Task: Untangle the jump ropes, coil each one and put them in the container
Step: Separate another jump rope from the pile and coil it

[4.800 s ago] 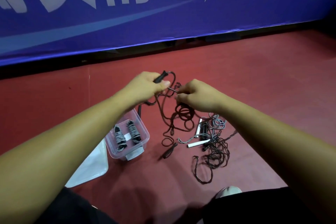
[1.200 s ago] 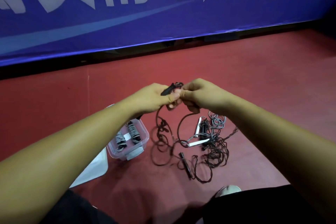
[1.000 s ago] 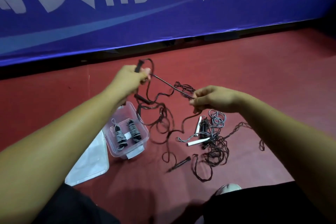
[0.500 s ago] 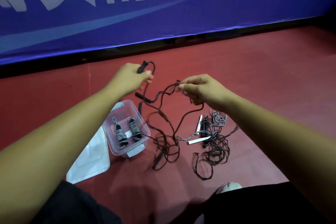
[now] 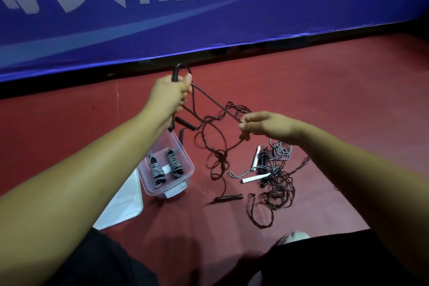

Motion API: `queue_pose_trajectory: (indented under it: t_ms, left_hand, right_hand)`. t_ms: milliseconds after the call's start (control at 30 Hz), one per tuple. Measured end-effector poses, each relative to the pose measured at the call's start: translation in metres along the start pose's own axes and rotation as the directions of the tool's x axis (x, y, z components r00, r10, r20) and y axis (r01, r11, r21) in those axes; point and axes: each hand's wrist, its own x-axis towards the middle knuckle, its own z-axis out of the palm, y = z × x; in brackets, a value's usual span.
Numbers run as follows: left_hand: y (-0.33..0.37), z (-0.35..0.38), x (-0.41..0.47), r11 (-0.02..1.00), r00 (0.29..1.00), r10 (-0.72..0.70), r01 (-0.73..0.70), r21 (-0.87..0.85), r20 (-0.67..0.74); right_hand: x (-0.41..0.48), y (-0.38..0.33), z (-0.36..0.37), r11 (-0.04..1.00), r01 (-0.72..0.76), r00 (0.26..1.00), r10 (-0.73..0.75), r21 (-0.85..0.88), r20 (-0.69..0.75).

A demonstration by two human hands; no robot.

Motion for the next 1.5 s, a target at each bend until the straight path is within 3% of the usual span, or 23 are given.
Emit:
queue_pose_trajectory:
  t_ms: [67,200,267,300,367,467,533,600,633,700,733,800,867,1000,1133,1233,1333,1433,1500]
  left_hand:
    - [0.003,-0.012,0.007,0.998,0.998,0.003,0.001,0.058,-0.057]
    - [-0.014,-0.036,0.018,0.93,1.0,0.015,-0.003,0.369,-0.028]
    - [-0.023,-0.04,0.023,0.899,0.999,0.012,0.005,0.439,-0.036]
    - [-0.025,-0.041,0.027,0.895,0.998,0.022,0.009,0.446,-0.065]
    - [-0.026,-0.044,0.033,0.865,0.989,0.078,-0.005,0.501,-0.125]
    - [-0.031,-0.049,0.038,0.736,0.99,0.104,-0.013,0.677,-0.093]
    - [-0.036,-0.047,0.036,0.572,0.997,0.073,-0.027,0.82,-0.018]
    - [-0.032,-0.037,0.028,0.459,0.989,0.101,-0.142,0.877,0.108]
    - [-0.029,-0.03,0.024,0.475,0.973,0.138,-0.229,0.85,0.185]
    - [-0.02,-0.009,0.009,0.681,0.938,0.17,-0.334,0.651,0.304]
    - [-0.016,0.003,-0.002,0.802,0.926,0.146,-0.317,0.506,0.348]
    - [-0.008,0.022,-0.021,0.967,0.91,0.006,-0.111,0.23,0.415]
    - [-0.001,0.027,-0.03,0.993,0.894,-0.069,0.017,0.119,0.443]
    - [0.001,0.022,-0.033,0.995,0.869,-0.022,-0.03,0.097,0.494]
    - [0.004,0.02,-0.013,0.995,0.976,0.038,-0.018,-0.097,0.215]
    - [0.001,0.002,0.008,0.979,0.999,-0.034,0.037,-0.203,0.019]
    - [-0.016,-0.013,0.022,0.989,0.99,-0.092,0.079,-0.122,-0.106]
    - [-0.034,-0.029,0.033,0.957,0.99,-0.003,0.043,0.286,-0.14]
    - [-0.039,-0.037,0.036,0.782,0.999,0.029,-0.008,0.624,-0.023]
  right_hand:
    - [0.0,0.007,0.002,0.999,-0.01,1.0,0.009,-0.039,-0.007]
    - [-0.004,-0.003,-0.006,0.934,0.031,0.999,-0.013,0.356,-0.053]
    - [-0.006,-0.008,-0.011,0.858,0.018,0.995,-0.065,0.514,0.073]
    - [-0.007,-0.01,-0.012,0.834,-0.056,0.98,-0.06,0.549,0.192]
    - [-0.012,-0.007,-0.011,0.845,-0.239,0.918,0.035,0.479,0.396]
    - [-0.017,-0.007,-0.013,0.907,-0.258,0.915,0.118,0.333,0.387]
    - [-0.017,-0.013,-0.016,0.905,-0.165,0.945,0.032,0.392,0.324]
    - [-0.016,-0.023,-0.011,0.899,-0.074,0.968,-0.039,0.432,0.246]
    - [-0.013,-0.027,-0.007,0.898,-0.042,0.979,-0.051,0.438,0.198]
    - [-0.006,-0.037,0.004,0.891,-0.021,0.991,-0.041,0.453,0.126]
    - [-0.003,-0.041,0.008,0.884,-0.024,0.994,-0.029,0.467,0.108]
    - [0.002,-0.049,0.01,0.865,-0.024,0.998,-0.011,0.501,0.066]
    - [0.002,-0.054,0.005,0.853,-0.003,1.0,0.0,0.521,0.005]
    - [-0.007,-0.055,-0.003,0.863,0.002,1.0,0.009,0.506,-0.019]
    - [-0.013,-0.034,0.005,0.875,-0.063,0.972,-0.055,0.48,0.228]
    - [-0.011,-0.008,0.013,0.904,-0.165,0.953,0.044,0.394,0.299]
    - [-0.006,0.001,0.025,0.955,-0.077,0.993,0.048,0.285,0.109]
    - [-0.002,-0.014,0.032,0.892,0.045,0.999,-0.032,0.449,-0.037]
    - [-0.001,-0.028,0.028,0.799,0.108,0.994,-0.065,0.592,-0.092]
